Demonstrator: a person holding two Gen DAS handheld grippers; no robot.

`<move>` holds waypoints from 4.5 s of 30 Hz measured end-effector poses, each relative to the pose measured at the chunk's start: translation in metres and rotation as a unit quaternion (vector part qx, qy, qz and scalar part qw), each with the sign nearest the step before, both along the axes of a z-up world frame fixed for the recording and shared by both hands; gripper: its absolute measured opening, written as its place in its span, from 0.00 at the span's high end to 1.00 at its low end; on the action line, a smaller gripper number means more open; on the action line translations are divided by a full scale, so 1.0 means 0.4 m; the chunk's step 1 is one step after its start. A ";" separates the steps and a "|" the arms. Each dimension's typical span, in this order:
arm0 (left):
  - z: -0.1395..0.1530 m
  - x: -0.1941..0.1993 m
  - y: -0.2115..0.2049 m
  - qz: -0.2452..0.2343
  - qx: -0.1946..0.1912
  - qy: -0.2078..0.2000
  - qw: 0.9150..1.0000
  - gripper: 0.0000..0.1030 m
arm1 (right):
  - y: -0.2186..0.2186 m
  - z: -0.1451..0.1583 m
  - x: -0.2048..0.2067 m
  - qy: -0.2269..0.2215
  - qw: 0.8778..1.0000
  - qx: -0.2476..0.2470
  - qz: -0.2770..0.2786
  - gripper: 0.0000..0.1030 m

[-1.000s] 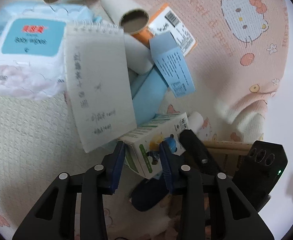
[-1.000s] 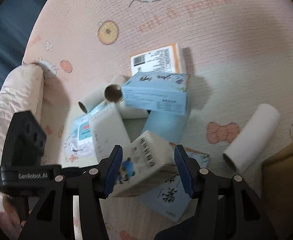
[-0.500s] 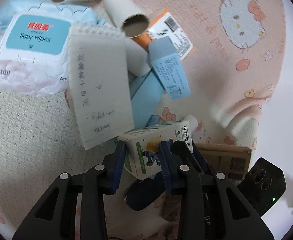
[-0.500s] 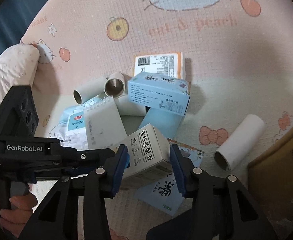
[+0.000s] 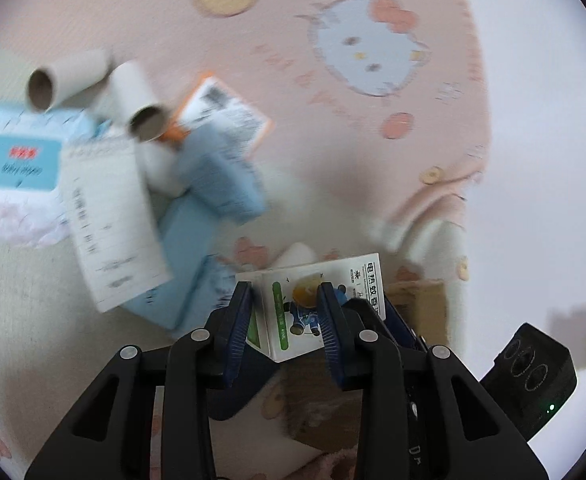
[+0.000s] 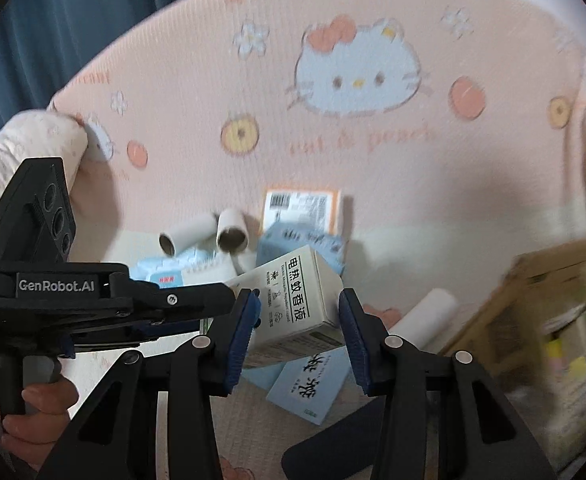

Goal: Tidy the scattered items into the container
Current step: 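Lift the mosquito-liquid box and carry it over the cardboard box, then lower the mosquito-liquid box into the cardboard box and open the left gripper, then lift the left gripper out of the cardboard box toward the pile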

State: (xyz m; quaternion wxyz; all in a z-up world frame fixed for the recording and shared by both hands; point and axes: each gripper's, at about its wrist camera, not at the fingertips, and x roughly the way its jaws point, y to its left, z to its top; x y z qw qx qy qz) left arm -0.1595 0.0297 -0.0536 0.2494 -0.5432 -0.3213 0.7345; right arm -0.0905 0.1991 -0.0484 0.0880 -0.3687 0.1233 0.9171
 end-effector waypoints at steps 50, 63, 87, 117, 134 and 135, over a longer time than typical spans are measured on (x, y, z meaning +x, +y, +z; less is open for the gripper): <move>0.042 -0.001 0.896 -0.221 -0.056 0.027 0.973 0.66 | 0.758 0.032 0.350 -0.055 0.983 -0.070 -0.163 0.60; 0.043 0.014 0.916 -0.231 -0.051 0.042 0.971 0.67 | 0.759 0.047 0.367 -0.083 0.979 -0.048 -0.181 0.56; 0.020 0.044 0.903 -0.237 -0.020 0.030 0.971 0.86 | 0.750 -0.012 0.404 -0.121 0.971 -0.080 -0.189 0.82; 0.176 0.092 0.711 -0.198 -0.066 0.122 0.970 0.49 | 0.456 0.148 0.371 -0.144 0.971 0.064 -0.180 0.37; 0.232 0.090 0.417 -0.147 -0.094 0.163 0.971 0.45 | 0.175 0.157 0.229 -0.109 0.987 0.045 -0.111 0.33; 0.225 0.088 0.393 -0.141 -0.102 0.162 0.971 0.45 | 0.161 0.151 0.218 -0.107 0.988 0.040 -0.104 0.33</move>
